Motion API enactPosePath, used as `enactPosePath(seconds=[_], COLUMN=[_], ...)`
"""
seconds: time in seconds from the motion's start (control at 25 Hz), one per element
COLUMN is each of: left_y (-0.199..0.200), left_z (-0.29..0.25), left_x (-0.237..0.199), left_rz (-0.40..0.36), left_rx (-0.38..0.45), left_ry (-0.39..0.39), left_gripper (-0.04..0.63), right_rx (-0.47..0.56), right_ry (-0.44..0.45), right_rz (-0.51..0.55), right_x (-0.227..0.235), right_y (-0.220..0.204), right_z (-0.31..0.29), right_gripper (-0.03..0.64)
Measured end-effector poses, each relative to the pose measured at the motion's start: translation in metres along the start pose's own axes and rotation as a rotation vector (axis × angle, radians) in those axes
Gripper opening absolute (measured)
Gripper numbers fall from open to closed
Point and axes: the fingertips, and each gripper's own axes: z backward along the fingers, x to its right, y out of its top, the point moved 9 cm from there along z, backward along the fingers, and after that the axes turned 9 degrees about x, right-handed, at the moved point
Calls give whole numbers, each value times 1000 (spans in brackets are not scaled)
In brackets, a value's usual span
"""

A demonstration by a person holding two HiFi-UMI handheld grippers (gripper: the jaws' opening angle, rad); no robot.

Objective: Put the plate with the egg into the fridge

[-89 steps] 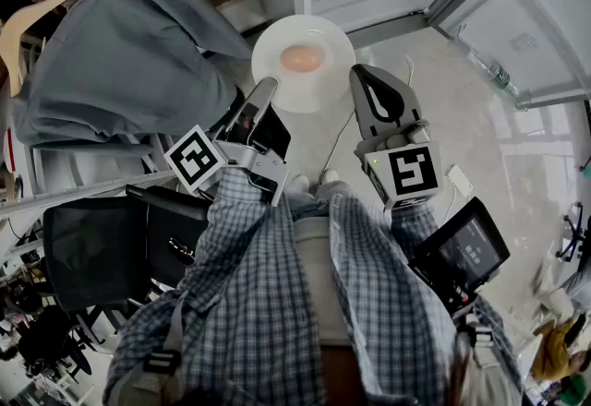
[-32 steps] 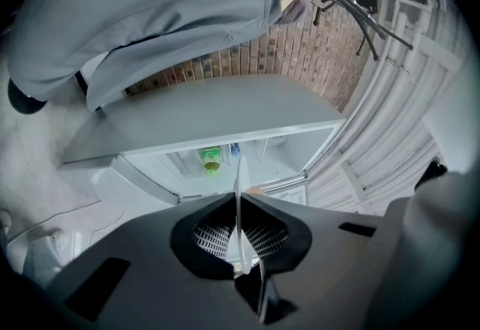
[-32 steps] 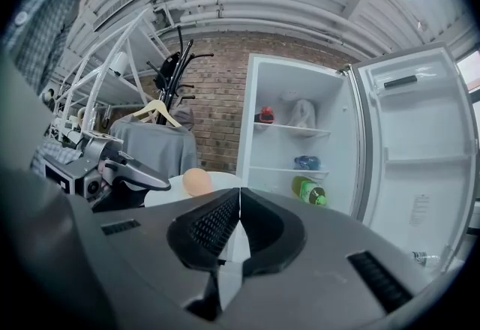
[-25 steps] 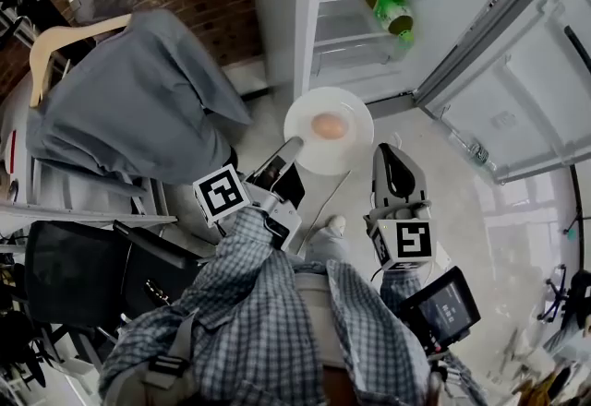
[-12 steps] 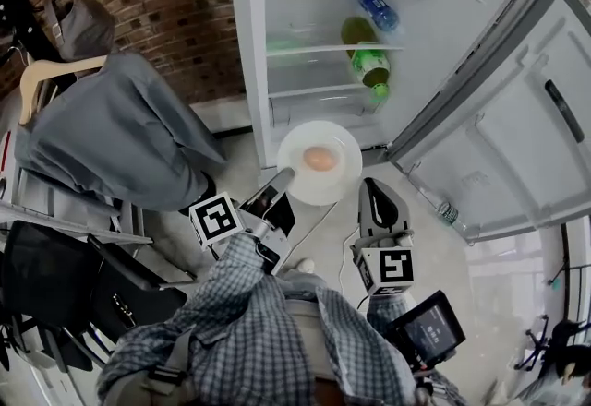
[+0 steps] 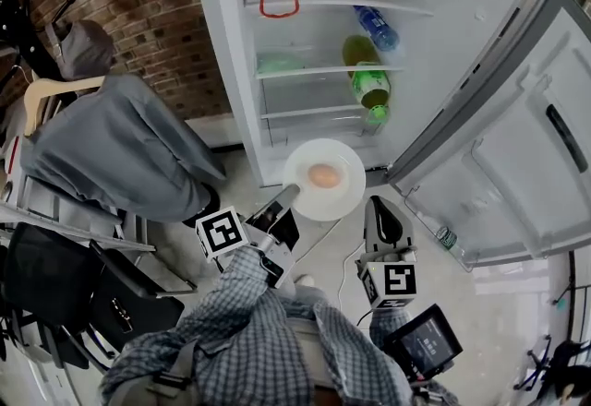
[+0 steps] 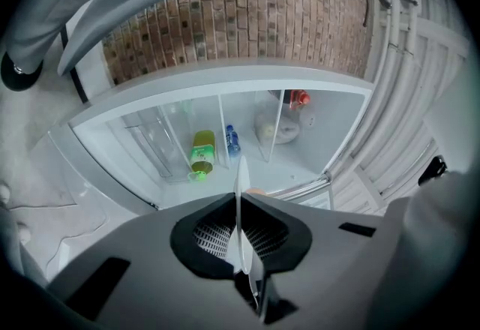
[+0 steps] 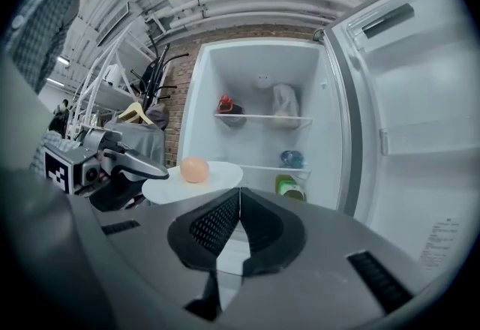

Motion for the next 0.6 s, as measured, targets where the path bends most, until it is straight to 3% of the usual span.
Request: enactPosePath(seconds=[0.16, 0.36, 0.6], left_y=[5, 17, 34], left_z=[-12, -30, -55], left_x=[-6, -7, -3], left_rz=[5, 10, 2], left_rx=[-10, -22, -67], left_ry=[9, -1, -30], left_gripper=[18, 18, 18], right_rx=[-34, 65, 45], right_ry=[-10, -24, -35], right_rz=[0, -17, 17], right_x=[6, 9, 13], right_y=[-5, 3, 12], right_z=[-7, -30, -58], right_gripper=[9, 8, 8])
